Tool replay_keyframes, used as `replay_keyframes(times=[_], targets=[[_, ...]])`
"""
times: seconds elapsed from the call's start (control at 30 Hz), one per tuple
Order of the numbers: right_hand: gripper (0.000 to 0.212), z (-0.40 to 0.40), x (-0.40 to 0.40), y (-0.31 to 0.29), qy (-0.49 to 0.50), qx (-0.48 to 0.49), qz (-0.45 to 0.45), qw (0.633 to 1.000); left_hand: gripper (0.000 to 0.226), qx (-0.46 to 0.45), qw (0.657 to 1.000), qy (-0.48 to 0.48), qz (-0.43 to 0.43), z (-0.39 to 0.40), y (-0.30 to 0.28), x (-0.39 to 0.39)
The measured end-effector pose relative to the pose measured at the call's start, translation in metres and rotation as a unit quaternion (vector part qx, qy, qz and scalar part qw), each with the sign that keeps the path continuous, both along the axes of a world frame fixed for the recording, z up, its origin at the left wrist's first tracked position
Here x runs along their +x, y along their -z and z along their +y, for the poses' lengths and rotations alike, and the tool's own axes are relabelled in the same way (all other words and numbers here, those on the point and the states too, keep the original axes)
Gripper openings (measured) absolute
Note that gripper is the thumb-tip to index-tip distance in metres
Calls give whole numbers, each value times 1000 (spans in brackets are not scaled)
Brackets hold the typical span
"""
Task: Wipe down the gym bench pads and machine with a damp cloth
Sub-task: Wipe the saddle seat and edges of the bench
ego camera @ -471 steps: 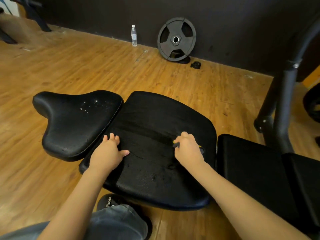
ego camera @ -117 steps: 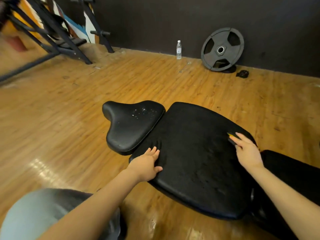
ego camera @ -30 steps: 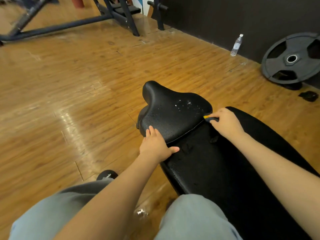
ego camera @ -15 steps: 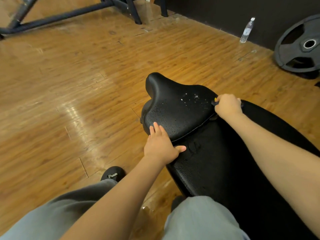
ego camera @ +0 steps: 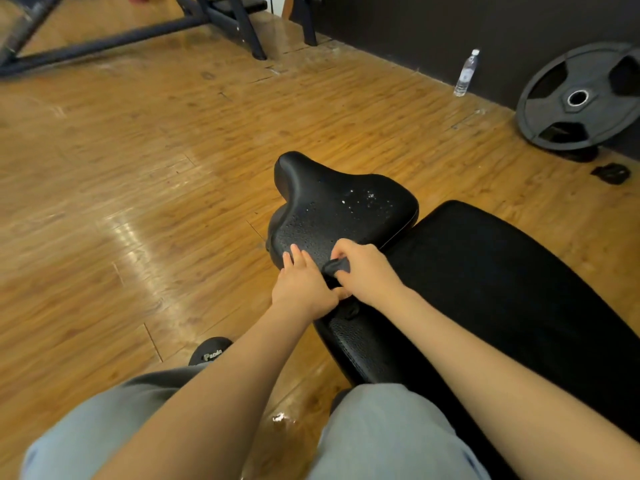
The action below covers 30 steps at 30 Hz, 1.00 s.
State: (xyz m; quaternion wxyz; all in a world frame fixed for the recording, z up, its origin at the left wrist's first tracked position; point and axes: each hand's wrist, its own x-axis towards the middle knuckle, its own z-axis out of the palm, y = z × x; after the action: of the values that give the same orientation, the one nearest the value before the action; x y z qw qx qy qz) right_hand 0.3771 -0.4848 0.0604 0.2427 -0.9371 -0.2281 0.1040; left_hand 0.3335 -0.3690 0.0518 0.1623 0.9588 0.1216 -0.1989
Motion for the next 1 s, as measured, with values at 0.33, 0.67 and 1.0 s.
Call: replay_keyframes(times=[0.33, 0.67, 1.0], targets=[[16, -15, 18, 6, -30, 8, -7, 1000, 119, 45, 999, 3, -1, 19, -3, 11], [18, -81, 111, 9, 158, 17, -81, 984, 107, 119, 992, -2, -49, 16, 12, 15], [22, -51, 104, 16, 191, 25, -79, 978, 109, 162, 986, 12, -26, 16, 5, 22]])
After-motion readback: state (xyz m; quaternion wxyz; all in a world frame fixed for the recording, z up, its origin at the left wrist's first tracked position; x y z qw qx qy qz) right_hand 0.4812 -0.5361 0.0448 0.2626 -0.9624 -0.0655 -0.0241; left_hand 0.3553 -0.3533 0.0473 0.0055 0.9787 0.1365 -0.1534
